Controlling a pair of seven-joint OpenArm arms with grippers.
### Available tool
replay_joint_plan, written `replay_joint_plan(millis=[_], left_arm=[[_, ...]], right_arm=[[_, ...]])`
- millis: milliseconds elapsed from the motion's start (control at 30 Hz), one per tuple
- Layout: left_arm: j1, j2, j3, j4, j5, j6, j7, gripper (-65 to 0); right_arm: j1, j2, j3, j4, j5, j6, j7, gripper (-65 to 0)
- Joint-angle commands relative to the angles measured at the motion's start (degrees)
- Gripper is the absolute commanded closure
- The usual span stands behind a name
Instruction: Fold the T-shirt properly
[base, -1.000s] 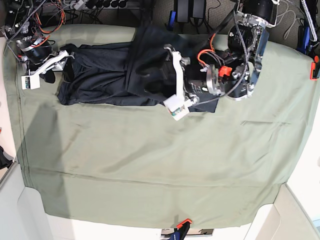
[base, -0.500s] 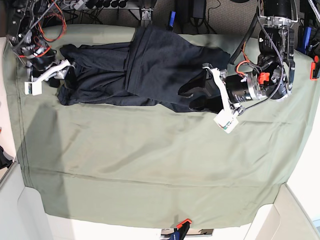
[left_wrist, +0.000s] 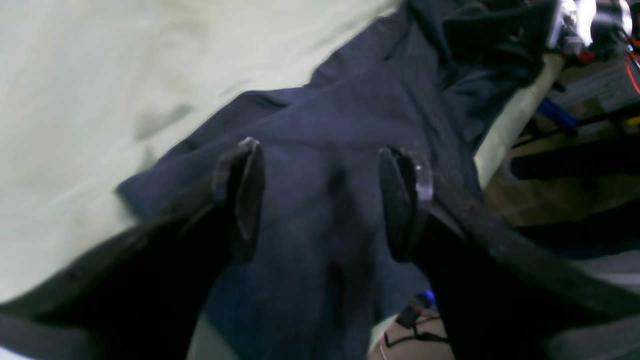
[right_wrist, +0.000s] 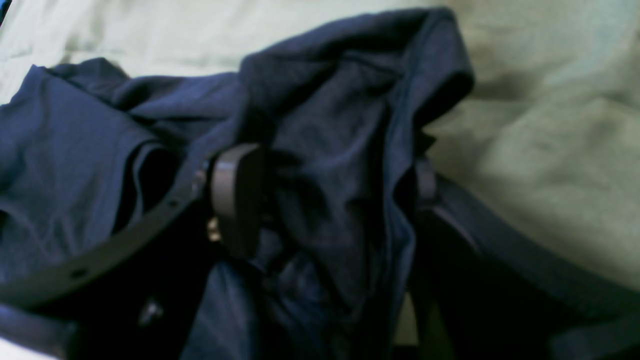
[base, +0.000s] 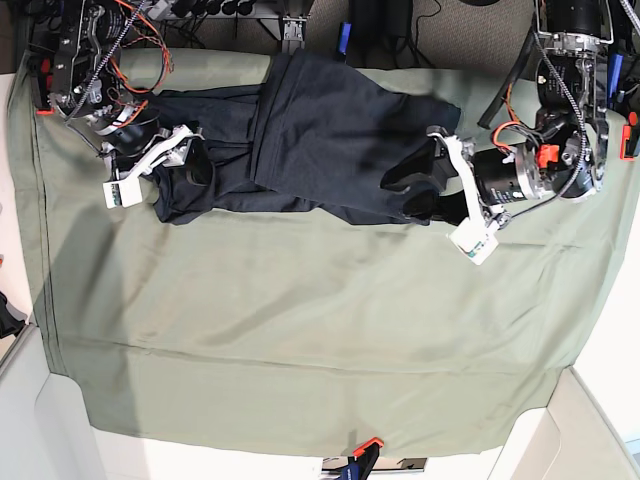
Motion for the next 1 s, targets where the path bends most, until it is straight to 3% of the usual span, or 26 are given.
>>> replay_joint_plan(millis=[0,133,167,267,400,700,833,967], left_arm=[[-0.7,-0.7,-1.4,1.1,-1.4,-0.5,-1.1,-38.6],[-0.6,-0.7,-5.3,1.1,-1.8,-0.5,-1.0,-38.6],[-0.4,-0.7,-6.1,1.1,-1.9,-0.5,-1.0,-38.6],[0.9,-0.8,-7.8,1.1,-2.0,-0.5,-0.5,-38.6],[4.0,-2.2,-9.4,1.1,-2.6,-0.5,-0.4,-38.6],[7.3,-2.6,-16.6,1.1,-4.7,-0.5,-0.3,-38.6],[7.4,-2.6,-17.7,1.1,-6.4,-0.5,0.5,-38.6],[7.5,-2.6,-17.6,1.1,-7.2,-0.5,0.6,-38.6]], right_arm=[[-0.1,-0.1,-0.3,0.5,-0.5,0.0,-2.6,-33.0],[0.0,0.1,-0.2,0.7,-4.5,0.0,0.1,-2.8],[0.0,0.1,-0.2,0.7,-6.4,0.0,1.4,0.0],[0.6,1.0,-0.2,0.7,-12.0,0.0,4.8,0.0],[2.9,4.2,-0.2,0.7,-16.6,0.0,4.8,0.0],[8.1,12.1,4.6,0.1,-17.1,0.0,4.5,0.0],[8.6,14.5,7.8,0.0,-16.2,-0.2,4.3,0.0],[8.5,14.6,9.8,0.1,-6.1,-0.1,1.3,0.0]])
